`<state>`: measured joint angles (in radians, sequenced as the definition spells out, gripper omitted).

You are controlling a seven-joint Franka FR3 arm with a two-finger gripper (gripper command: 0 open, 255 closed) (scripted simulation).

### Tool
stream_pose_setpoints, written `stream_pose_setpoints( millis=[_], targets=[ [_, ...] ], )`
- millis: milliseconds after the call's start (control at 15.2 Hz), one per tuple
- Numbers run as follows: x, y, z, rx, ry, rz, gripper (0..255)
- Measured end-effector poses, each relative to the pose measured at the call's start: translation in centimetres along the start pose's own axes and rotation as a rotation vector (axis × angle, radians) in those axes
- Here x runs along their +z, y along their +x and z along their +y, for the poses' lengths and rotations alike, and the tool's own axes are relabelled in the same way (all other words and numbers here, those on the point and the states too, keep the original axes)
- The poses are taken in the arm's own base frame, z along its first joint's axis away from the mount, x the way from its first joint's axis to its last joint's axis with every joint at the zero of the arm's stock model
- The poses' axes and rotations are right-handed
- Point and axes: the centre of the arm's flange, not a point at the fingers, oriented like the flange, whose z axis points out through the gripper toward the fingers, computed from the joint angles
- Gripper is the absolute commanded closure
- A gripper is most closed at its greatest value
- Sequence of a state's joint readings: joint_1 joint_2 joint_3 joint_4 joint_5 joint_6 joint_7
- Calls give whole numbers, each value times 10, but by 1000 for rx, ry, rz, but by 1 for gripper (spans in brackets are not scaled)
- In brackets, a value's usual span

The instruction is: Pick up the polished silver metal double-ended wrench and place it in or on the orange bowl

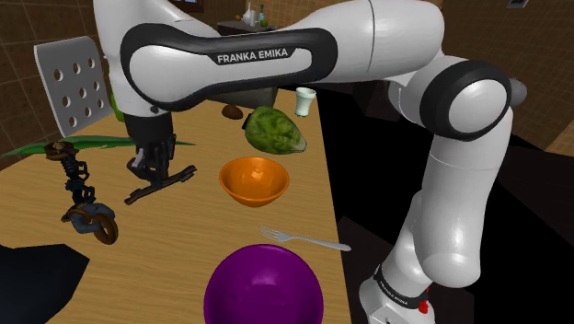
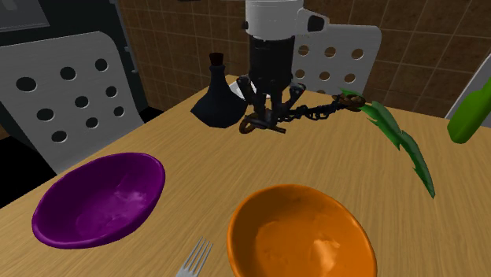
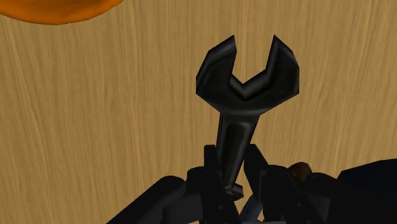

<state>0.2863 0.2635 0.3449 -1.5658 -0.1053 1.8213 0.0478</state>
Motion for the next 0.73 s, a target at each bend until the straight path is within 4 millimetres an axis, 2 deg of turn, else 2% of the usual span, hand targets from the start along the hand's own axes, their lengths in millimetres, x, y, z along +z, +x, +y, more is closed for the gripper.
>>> stream_pose_setpoints(
  millis=[396, 726],
  targets=[
    [-29, 1, 1, 0, 0, 0, 255],
    [-35, -41, 28, 0, -1, 0, 255]
  ],
)
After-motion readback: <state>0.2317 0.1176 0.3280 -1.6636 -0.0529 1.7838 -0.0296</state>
